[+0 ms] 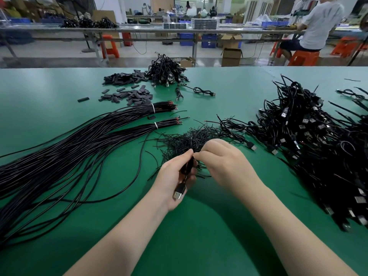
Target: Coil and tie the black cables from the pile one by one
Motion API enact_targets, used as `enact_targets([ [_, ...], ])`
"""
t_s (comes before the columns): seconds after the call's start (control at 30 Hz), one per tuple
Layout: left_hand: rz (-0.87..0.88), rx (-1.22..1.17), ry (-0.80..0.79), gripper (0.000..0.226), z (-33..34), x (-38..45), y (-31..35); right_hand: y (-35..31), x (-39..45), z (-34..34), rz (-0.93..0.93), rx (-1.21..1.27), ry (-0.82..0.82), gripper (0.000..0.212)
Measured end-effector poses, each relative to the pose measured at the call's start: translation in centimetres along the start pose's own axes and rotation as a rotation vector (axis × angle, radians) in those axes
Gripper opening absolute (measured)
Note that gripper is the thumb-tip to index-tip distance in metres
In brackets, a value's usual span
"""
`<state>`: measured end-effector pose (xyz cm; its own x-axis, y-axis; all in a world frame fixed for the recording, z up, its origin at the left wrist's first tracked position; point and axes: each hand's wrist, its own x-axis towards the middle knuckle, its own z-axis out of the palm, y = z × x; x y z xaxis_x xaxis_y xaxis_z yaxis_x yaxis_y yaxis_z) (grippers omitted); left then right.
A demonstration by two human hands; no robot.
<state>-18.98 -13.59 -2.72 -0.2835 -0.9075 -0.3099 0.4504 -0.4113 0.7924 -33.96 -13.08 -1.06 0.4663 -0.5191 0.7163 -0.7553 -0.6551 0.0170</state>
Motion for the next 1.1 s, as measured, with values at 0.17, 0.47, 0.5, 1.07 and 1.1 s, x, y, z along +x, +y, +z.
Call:
enact_targets([
  [0.17, -0.103, -0.145, -0.125, 0.018, -0.4, 0.2, 0.2, 0.1, 0.4, -0.5, 0.3, 0.439, 0.02, 0.02],
  [0.47, -0.098, -0.162, -0.246, 0.013, -0.9, -0.4, -0.5, 0.4, 0.1, -1.2, 0.705, 1.38, -0.107, 0.012],
  [0.5, -0.081, -0.146, -0.262, 0.008, -0.9, -0.5, -0.4, 0.4, 0.1, -1.2, 0.714, 1.378, -0.125, 0.013],
  [1.07, 0.211, -0.056, -0.166, 0.011, -0.5, 0.5, -1.6, -0.5, 1.5, -2.7, 1.251, 1.022, -0.296, 0.018],
  [1.1, 0.212, -0.06, -0.159, 0.013, -0.6, 0.5, -1.6, -0.5, 1.5, -2.8, 1.248, 1.06, -0.296, 0.014],
])
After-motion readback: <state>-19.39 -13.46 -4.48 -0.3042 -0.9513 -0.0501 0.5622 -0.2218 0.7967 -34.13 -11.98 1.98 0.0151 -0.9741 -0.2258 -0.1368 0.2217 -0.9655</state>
